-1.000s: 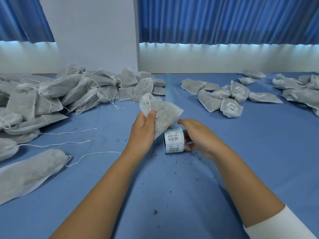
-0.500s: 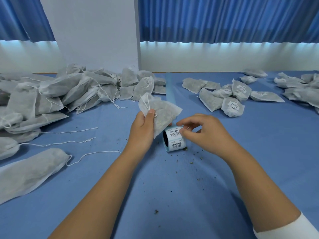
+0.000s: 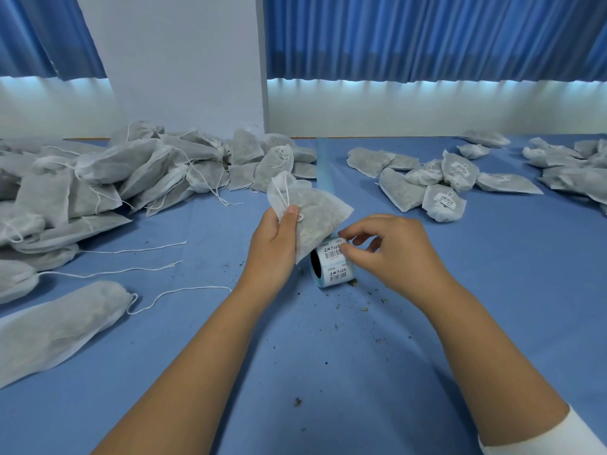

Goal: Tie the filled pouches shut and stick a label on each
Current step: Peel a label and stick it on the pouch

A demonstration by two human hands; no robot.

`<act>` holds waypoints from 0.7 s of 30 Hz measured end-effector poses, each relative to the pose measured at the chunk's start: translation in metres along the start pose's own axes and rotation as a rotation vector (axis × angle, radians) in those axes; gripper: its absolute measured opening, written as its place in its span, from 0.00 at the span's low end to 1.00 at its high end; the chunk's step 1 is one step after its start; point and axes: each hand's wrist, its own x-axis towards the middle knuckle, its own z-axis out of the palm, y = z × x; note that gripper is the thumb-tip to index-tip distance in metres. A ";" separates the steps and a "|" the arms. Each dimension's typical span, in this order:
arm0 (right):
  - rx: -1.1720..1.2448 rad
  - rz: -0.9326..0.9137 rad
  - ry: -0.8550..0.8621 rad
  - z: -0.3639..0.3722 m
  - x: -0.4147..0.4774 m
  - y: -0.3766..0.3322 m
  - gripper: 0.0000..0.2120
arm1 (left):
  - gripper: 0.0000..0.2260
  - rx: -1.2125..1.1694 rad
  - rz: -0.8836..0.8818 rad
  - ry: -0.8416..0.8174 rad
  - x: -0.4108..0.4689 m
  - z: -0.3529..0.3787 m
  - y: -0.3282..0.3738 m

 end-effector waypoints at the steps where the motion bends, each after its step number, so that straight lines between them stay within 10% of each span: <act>1: -0.012 -0.004 0.003 0.000 0.000 0.000 0.06 | 0.13 0.000 -0.002 0.000 0.000 0.000 0.000; 21: -0.071 0.002 -0.034 0.003 -0.003 0.000 0.03 | 0.08 -0.001 -0.018 0.003 -0.002 -0.001 0.002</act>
